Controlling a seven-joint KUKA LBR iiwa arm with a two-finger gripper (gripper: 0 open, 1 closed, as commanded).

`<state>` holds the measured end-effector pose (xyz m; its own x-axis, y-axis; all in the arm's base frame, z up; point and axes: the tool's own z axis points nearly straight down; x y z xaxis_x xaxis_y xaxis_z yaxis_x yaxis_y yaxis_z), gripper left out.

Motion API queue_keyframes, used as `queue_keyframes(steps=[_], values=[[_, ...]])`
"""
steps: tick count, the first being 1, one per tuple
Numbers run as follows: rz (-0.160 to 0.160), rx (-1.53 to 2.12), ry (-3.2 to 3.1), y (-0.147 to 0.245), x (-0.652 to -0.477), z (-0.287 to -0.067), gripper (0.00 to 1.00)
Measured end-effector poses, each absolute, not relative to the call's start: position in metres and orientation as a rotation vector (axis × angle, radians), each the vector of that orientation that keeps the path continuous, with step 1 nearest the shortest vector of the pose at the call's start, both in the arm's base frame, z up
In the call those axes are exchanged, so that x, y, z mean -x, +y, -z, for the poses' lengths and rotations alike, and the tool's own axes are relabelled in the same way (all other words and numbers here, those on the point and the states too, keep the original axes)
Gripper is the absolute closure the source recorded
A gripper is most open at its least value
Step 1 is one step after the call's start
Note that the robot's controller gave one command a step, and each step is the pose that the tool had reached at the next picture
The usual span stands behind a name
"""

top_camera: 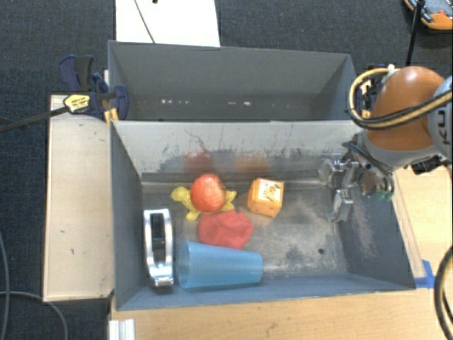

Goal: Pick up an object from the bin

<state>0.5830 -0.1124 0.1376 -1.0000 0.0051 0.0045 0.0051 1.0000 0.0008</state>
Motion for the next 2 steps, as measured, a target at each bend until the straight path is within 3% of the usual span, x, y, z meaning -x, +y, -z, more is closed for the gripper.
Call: queue_keyframes(steps=[1, 2], values=[[-0.001, 0.003, -3.145, -0.112, -0.585, -0.143, 0.0], [-0.003, -0.316, -3.133, -0.052, -0.589, -0.096, 0.0]])
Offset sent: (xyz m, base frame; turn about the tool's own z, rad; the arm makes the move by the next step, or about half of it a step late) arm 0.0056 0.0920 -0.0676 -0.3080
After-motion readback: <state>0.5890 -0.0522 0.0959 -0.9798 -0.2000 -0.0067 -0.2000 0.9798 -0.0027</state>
